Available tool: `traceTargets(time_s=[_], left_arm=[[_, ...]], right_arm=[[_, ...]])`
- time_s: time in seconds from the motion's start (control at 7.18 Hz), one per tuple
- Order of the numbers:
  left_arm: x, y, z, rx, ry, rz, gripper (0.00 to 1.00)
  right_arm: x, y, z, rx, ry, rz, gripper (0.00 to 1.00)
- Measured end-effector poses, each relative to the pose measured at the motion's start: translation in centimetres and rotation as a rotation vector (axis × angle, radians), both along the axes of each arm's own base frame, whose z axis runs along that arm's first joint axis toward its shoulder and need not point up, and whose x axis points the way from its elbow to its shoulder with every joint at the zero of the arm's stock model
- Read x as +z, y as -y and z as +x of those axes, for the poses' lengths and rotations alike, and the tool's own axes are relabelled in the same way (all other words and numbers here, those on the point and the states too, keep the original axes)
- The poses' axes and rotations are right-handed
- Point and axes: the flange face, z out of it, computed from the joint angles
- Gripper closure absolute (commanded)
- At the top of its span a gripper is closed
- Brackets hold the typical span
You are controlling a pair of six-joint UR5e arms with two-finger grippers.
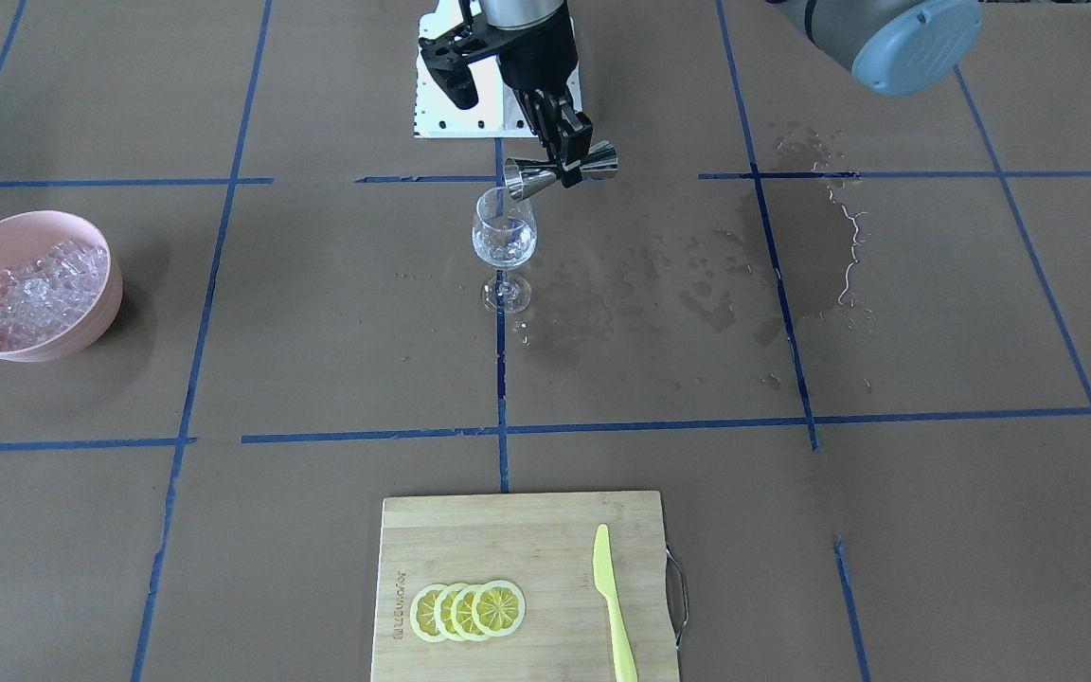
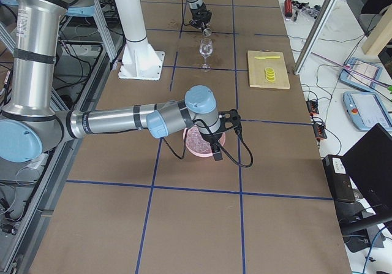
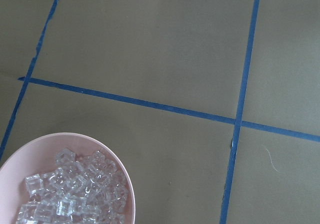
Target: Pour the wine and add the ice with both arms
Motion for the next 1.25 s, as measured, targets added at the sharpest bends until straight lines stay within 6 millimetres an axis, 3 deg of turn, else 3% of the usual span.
traceTargets(time_s=[0.28,0.56,0.97,1.25], left_arm=[[0.0,0.0,-0.4,-0.003,-0.009,0.004,1.0],[-0.2,-0.5,-2.7,-0.01,-0.061,0.026,1.0],[1.5,1.4,-9.6,-0.045,-0.193,0.139,1.0],[5.1,3.4,-15.0,-0.061,-0.265,0.268,1.0]], right_arm=[[0.0,0.0,0.0,0.0,0.0,0.0,0.0],[0.0,0.0,0.0,0.0,0.0,0.0,0.0],[0.0,0.0,0.0,0.0,0.0,-0.001,0.0],[0.1,0.0,0.0,0.0,0.0,-0.001,0.0]])
